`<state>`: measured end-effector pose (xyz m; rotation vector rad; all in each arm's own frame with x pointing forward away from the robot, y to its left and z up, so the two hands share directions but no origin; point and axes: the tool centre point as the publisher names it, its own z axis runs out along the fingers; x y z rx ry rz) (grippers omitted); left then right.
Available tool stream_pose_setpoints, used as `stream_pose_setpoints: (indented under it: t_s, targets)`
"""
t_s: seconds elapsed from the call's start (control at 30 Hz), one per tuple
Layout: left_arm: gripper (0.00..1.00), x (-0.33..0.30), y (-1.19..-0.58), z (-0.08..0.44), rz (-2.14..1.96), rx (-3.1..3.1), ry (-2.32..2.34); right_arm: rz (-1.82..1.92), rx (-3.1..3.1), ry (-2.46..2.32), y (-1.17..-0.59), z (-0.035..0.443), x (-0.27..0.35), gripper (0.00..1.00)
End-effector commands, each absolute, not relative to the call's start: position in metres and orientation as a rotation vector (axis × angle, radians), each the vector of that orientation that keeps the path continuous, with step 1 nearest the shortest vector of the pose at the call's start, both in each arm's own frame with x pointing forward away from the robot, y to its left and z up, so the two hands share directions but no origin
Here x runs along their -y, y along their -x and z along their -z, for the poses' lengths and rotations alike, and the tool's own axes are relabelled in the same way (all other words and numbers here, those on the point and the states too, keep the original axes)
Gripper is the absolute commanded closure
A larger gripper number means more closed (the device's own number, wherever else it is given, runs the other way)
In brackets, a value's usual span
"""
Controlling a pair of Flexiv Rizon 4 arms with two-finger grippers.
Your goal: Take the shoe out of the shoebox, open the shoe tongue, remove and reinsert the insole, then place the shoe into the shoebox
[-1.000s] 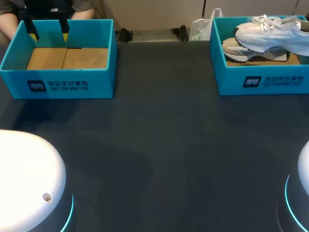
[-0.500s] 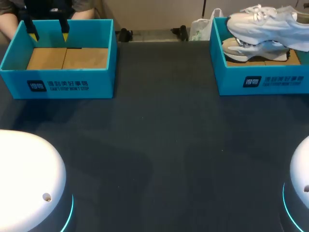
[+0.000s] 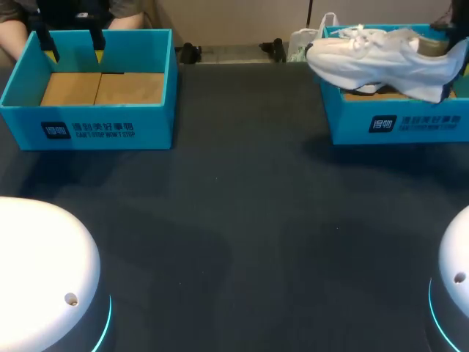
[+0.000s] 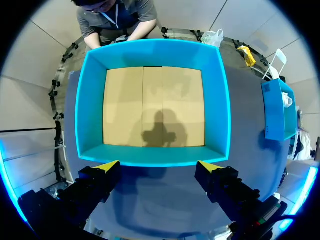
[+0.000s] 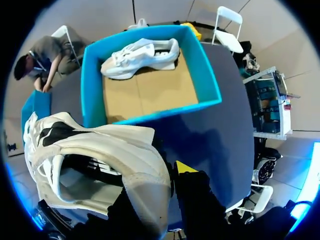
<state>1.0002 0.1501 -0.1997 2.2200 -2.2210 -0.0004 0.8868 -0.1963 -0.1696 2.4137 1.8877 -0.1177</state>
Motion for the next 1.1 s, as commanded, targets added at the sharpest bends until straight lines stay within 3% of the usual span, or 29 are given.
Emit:
stream_pose_setpoints:
  t_s: [0.03, 0.5, 1.1]
  targets:
    - [0.0, -0.15, -1.0, 0.2, 0.001, 2.221, -2.22, 0.058, -1.844, -2.374, -0.858, 0.169, 0.18, 1.0]
    - [0.0, -0.15, -1.0, 0.2, 0.001, 2.221, -2.22, 0.058, -1.844, -2.374, -0.858, 0.169, 0.18, 1.0]
    - [0.0, -0.15, -1.0, 0.2, 0.001, 2.221, -2.22, 0.084, -1.872, -2.367, -0.763, 0.235, 0.069, 1.0]
